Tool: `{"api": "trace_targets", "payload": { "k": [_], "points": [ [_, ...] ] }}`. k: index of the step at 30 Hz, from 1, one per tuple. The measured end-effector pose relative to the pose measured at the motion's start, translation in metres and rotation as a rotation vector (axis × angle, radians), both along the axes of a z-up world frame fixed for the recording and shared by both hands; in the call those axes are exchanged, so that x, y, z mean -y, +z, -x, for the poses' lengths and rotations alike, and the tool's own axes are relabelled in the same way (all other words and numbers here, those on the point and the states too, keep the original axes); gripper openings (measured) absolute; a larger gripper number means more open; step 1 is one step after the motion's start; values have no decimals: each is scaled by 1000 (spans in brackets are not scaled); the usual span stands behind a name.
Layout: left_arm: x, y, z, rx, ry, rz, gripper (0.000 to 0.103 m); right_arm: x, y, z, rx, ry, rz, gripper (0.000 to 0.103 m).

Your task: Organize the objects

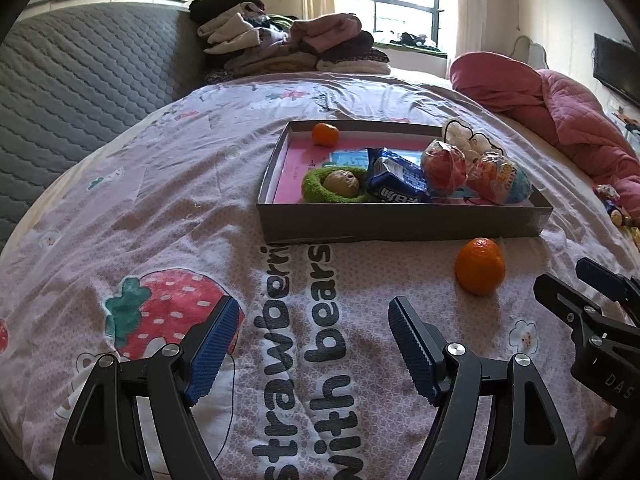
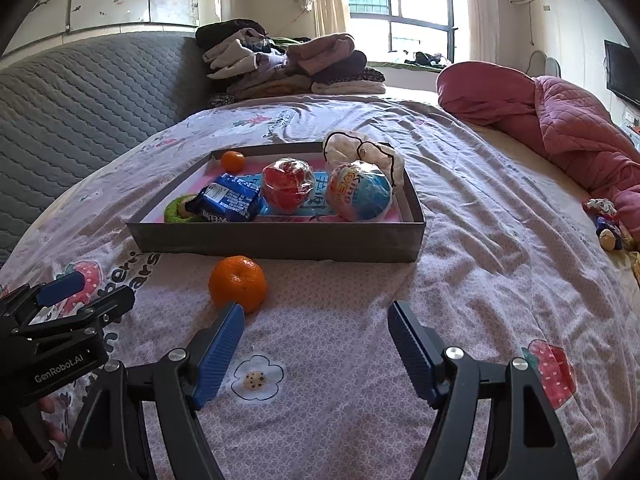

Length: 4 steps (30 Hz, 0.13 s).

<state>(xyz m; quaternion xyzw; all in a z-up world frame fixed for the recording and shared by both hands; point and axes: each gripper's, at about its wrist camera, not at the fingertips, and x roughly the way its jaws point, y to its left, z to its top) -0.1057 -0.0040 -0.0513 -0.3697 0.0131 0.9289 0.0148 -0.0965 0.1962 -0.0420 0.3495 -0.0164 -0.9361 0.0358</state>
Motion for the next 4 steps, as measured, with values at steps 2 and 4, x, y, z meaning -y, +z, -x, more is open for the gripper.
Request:
{"api": "trace_targets", "payload": {
  "k": [2, 4],
  "points": [
    [-1, 1, 0, -4, -5, 0, 78, -1, 0, 0, -1, 0, 5, 74],
    [-3, 2, -1, -8, -3, 9, 78, -1, 0, 0, 2, 0, 8, 74]
  ]
}}
